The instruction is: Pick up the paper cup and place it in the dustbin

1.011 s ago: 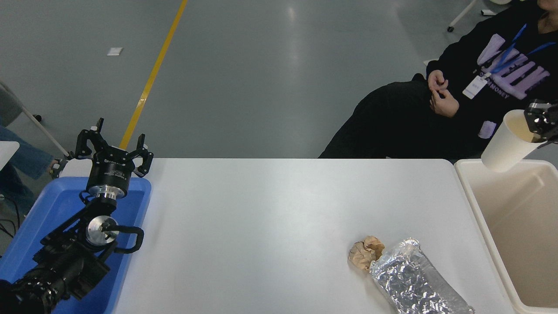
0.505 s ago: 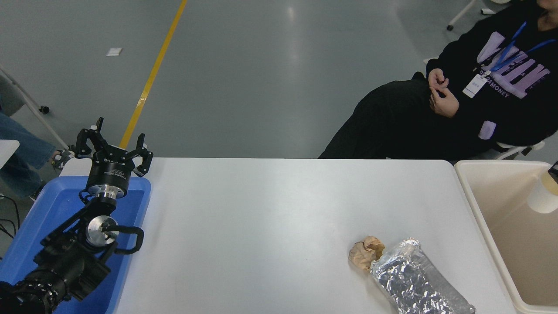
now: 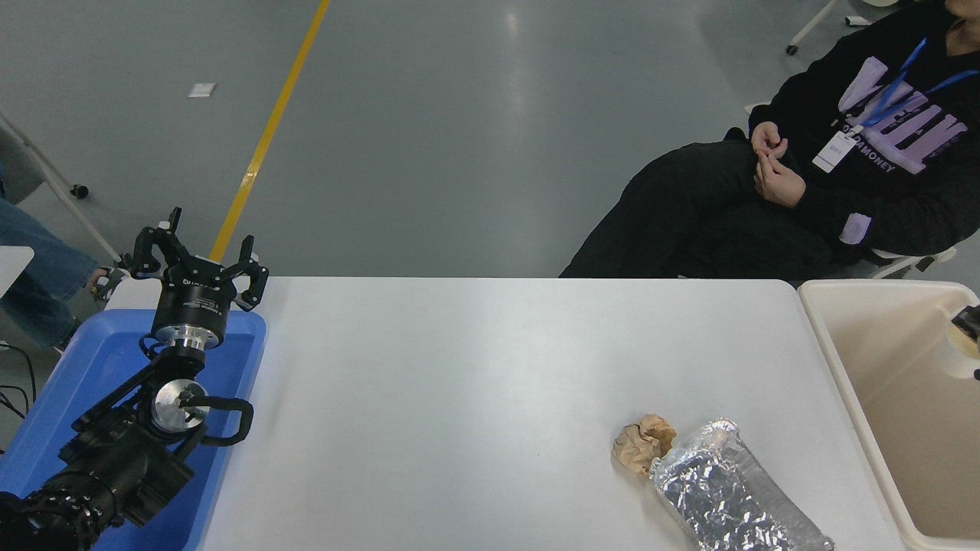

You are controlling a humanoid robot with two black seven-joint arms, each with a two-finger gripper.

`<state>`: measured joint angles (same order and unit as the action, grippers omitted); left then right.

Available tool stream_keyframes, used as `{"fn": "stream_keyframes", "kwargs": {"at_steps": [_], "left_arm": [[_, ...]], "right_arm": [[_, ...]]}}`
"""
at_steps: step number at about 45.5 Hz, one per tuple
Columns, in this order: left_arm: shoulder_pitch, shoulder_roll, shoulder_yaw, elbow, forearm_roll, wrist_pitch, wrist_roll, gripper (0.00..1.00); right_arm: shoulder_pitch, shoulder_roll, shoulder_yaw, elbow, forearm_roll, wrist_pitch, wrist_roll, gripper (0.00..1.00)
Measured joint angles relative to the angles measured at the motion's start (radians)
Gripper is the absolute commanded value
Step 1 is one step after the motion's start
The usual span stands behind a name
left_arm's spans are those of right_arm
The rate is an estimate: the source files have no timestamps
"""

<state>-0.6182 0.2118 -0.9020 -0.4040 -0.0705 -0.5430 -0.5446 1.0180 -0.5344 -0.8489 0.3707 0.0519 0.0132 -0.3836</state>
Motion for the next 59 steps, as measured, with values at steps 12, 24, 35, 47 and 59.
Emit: {"fn": "stream_keyframes", "kwargs": {"at_steps": [12, 24, 35, 47, 59], "left_arm": [[0.0, 0.0, 0.0, 0.0, 0.0, 0.0, 0.0, 0.99], [0.0, 0.0, 0.0, 0.0, 0.0, 0.0, 0.0, 0.99], [0.0, 0.0, 0.0, 0.0, 0.0, 0.0, 0.0, 0.99], [0.0, 0.0, 0.0, 0.0, 0.0, 0.0, 0.0, 0.99], [0.0, 0.0, 0.0, 0.0, 0.0, 0.0, 0.0, 0.99]], "right_arm": [[-0.126, 0.061, 0.019, -0.16, -0.001, -0.01, 0.0, 0.0], [-0.175, 0.085, 0.025, -0.213, 0.001, -0.015, 0.0, 0.65], [-0.189, 0.095, 0.025, -0.223, 0.001, -0.053, 0.0, 0.74], [-0.15, 0.076, 0.023, -0.142, 0.001, -0.07, 0.0, 1.0], [0.104, -0.068, -0.027, 0.241, 0.001, -0.052, -0.002, 1.0]]}}
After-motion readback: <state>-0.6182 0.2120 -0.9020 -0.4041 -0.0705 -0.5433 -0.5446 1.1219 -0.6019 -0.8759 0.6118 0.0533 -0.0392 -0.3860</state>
